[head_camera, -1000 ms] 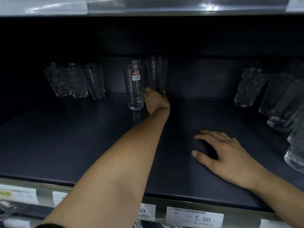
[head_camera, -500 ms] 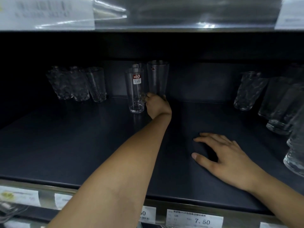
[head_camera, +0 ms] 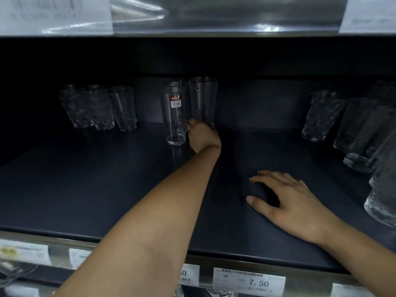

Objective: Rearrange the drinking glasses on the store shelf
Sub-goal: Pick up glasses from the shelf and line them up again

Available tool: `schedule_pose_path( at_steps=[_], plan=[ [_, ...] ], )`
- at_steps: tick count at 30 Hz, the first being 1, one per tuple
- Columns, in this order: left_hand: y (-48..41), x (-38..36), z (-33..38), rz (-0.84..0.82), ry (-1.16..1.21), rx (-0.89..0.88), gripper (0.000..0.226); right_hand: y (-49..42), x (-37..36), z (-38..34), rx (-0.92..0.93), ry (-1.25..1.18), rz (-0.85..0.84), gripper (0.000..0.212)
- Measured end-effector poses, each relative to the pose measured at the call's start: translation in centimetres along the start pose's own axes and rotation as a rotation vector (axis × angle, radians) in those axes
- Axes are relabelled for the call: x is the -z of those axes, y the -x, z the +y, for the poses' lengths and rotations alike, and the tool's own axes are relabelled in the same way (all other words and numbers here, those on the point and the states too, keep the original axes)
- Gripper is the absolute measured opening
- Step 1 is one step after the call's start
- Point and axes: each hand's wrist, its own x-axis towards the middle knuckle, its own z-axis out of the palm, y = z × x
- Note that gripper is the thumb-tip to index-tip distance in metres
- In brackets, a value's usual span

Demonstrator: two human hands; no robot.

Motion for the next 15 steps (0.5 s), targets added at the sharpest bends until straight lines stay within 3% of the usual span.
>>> schedule_pose_path(
  at_steps=[4,10,15],
  plan=[
    [0.8,0.7,0.1,-0.026,-0.018,-0.017,0.058,-0.1,0.0,0.0,0.0,-0.019,0.007,0.066],
    [2.6,2.2,-0.9,-0.056,0.032,-0.057,0.041,0.0,0.3,0.0,-0.018,-0.079,0.007,0.056],
    [4.0,4.5,-3.0,-0.238,0.185,-0.119,0.036,0.4,0.6,-0.3,-0.039,-0.095,-0.021,0.052]
  ],
)
